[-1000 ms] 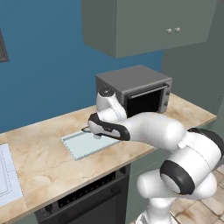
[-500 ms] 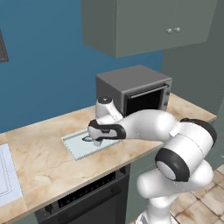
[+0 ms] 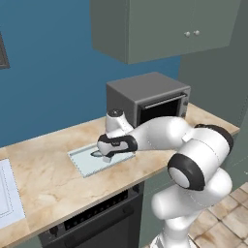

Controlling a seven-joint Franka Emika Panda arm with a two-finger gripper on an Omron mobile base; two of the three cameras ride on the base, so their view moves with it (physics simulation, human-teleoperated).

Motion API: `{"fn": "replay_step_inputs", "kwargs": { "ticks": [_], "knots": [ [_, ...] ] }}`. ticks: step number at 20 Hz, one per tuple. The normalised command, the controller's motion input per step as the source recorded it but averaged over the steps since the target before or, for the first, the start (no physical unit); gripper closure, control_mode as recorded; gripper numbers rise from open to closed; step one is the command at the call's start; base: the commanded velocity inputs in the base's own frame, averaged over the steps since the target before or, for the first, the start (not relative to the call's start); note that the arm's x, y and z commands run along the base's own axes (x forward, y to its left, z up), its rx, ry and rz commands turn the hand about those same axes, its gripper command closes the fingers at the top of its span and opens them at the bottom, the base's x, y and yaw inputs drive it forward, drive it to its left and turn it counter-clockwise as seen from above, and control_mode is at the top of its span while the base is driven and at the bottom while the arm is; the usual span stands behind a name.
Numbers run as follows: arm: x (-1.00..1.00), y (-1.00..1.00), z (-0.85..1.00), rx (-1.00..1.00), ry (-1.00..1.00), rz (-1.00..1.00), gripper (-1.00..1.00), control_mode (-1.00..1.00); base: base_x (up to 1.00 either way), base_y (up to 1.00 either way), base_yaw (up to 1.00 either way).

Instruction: Take the fish out of the fridge, briefly rinse it in the sink, and place it on the tray next to the sink.

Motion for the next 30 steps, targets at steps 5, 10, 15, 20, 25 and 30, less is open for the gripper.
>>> {"fn": "replay_step_inputs", "kwargs": {
  "ticks": [5,10,15,20,25,30],
  "knots": [
    [0.21,0.0,-0.13,0.0,0.0,0.0,1.0,-1.0,0.0,0.0,0.0],
    [0.21,0.0,-0.15,0.0,0.0,0.0,1.0,-1.0,0.0,0.0,0.0],
    [0.14,0.0,-0.23,0.0,-0.02,0.0,-1.0,-1.0,0.0,0.0,0.0],
    [0.07,0.0,-0.04,0.0,-0.01,0.0,-1.0,-1.0,0.0,0.0,0.0],
    [0.0,0.0,0.38,0.01,0.0,-0.04,-1.0,-1.0,0.0,0.0,0.0],
    [-0.58,-0.11,1.0,0.05,-0.07,-0.09,-1.0,-1.0,0.0,0.0,0.0]
  ]
}}
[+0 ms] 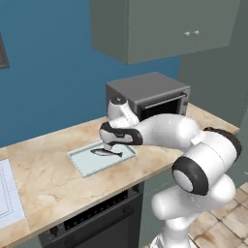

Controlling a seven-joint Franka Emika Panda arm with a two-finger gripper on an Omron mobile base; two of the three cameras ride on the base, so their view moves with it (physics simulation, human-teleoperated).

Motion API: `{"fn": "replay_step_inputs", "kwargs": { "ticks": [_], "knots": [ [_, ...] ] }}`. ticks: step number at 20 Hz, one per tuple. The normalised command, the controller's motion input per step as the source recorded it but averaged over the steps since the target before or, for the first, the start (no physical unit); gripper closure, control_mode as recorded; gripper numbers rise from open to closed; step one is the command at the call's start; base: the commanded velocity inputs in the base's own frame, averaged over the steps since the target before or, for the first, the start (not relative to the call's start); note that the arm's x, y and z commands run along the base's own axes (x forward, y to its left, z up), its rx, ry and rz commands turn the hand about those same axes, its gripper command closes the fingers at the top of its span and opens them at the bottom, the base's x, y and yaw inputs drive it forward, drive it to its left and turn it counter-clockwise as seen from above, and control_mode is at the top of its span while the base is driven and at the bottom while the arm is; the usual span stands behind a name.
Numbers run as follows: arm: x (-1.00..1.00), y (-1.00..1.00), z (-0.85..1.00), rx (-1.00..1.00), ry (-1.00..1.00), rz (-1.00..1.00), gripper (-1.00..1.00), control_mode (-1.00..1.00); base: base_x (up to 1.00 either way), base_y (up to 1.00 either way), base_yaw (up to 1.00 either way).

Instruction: Take the fish out of the fridge, briefly rinse it in the sink, and place it on the tray next to the sink.

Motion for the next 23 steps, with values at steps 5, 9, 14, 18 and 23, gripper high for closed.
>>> {"fn": "replay_step_inputs", "kwargs": {
  "ticks": [5,9,14,18,23],
  "knots": [
    [-1.0,-0.69,0.8,0.13,-0.15,-0.02,-1.0,-1.0,0.0,0.0,0.0],
    [-1.0,-0.87,0.46,0.12,-0.31,0.0,-1.0,-1.0,0.0,0.0,0.0],
    [-1.0,-0.95,-0.21,0.02,-0.31,0.0,-1.0,-1.0,0.0,0.0,0.0],
    [-1.0,-1.0,0.13,0.14,-0.55,0.0,-1.0,-1.0,0.0,0.0,0.0],
    [-1.0,-1.0,0.72,0.2,-0.71,0.0,-1.0,-1.0,0.0,0.0,0.0]
  ]
}}
